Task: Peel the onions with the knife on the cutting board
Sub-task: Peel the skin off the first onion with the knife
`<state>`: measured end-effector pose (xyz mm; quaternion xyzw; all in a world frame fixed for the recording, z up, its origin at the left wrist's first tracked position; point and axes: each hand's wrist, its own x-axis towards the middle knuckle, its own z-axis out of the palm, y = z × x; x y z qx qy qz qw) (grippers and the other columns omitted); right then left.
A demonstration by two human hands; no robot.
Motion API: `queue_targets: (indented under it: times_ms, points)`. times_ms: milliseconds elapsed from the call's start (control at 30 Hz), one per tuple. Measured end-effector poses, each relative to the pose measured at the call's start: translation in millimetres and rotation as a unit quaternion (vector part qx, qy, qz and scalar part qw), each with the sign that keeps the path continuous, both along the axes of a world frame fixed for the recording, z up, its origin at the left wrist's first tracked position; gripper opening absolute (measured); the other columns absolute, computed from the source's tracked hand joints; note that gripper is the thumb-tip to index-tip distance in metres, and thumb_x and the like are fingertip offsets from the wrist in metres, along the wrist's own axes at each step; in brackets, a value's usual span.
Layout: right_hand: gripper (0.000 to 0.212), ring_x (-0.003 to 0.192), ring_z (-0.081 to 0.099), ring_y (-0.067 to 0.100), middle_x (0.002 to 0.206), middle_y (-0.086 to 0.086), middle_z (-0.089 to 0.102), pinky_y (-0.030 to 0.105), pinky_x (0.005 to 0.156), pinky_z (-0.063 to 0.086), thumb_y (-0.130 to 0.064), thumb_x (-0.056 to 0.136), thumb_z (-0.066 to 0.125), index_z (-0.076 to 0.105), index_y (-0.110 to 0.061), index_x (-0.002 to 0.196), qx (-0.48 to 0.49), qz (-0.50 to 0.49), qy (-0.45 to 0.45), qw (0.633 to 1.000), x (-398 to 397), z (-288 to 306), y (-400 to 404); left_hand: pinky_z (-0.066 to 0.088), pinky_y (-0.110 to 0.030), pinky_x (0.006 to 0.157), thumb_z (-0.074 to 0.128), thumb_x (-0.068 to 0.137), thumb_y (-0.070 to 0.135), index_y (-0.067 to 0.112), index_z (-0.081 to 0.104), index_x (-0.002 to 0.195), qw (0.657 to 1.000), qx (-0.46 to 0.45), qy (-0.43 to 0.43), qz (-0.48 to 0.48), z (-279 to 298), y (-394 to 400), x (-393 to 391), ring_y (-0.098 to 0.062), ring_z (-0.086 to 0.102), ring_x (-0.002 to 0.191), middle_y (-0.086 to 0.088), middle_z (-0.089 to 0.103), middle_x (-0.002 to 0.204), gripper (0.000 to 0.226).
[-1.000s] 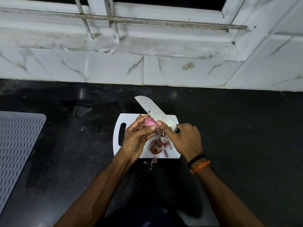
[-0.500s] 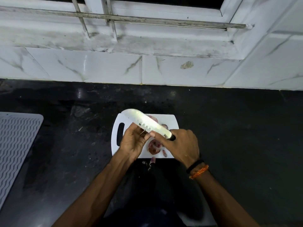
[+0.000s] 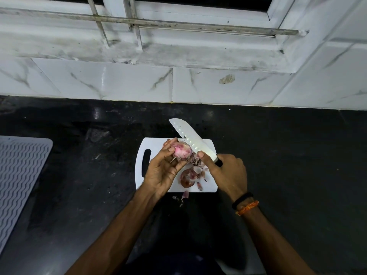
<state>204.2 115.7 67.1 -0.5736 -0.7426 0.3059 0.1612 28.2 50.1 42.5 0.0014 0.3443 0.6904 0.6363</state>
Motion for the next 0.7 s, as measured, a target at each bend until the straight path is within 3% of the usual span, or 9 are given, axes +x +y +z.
queue_targets:
  times_ms: [233, 367, 567, 700]
  points:
    - [0.067, 0.044, 0.046, 0.012, 0.044, -0.007, 0.045, 0.029, 0.049, 0.034, -0.081, 0.08, 0.046, 0.045, -0.02, 0.05, 0.027, 0.013, -0.01, 1.0, -7, 1, -2, 0.059, -0.038, 0.086, 0.095, 0.053, 0.02, 0.01, 0.075, 0.114, 0.999, -0.003, 0.033, -0.012, -5, -2, -1, -0.035, 0.057, 0.129, -0.019, 0.048, 0.148, 0.065]
    - [0.073, 0.041, 0.044, 0.008, 0.046, -0.004, 0.047, 0.027, 0.045, 0.034, -0.089, 0.073, 0.04, 0.047, -0.019, 0.051, 0.045, 0.012, -0.019, 0.999, -12, 2, -2, 0.059, -0.039, 0.09, 0.077, 0.072, 0.01, 0.011, 0.077, 0.109, 0.998, -0.011, 0.06, -0.016, -1, -2, 2, -0.031, 0.066, 0.113, -0.015, 0.066, 0.126, 0.037]
    - [0.069, 0.04, 0.042, 0.007, 0.043, -0.006, 0.043, 0.021, 0.044, 0.027, -0.085, 0.075, 0.047, 0.045, -0.021, 0.049, 0.071, 0.011, -0.032, 0.997, -14, 2, 0, 0.054, -0.043, 0.098, 0.072, 0.08, 0.01, 0.003, 0.066, 0.126, 0.996, -0.007, 0.084, -0.011, -3, -2, 1, -0.038, 0.058, 0.126, -0.022, 0.059, 0.136, 0.047]
    - [0.065, 0.038, 0.046, 0.009, 0.038, -0.009, 0.04, 0.016, 0.043, 0.027, -0.084, 0.074, 0.051, 0.043, -0.026, 0.046, 0.068, 0.033, -0.001, 0.997, -15, 5, -3, 0.06, -0.037, 0.083, 0.073, 0.082, 0.009, 0.002, 0.068, 0.114, 0.998, -0.017, 0.052, 0.012, 0, -1, 4, -0.032, 0.066, 0.111, -0.02, 0.067, 0.118, 0.033]
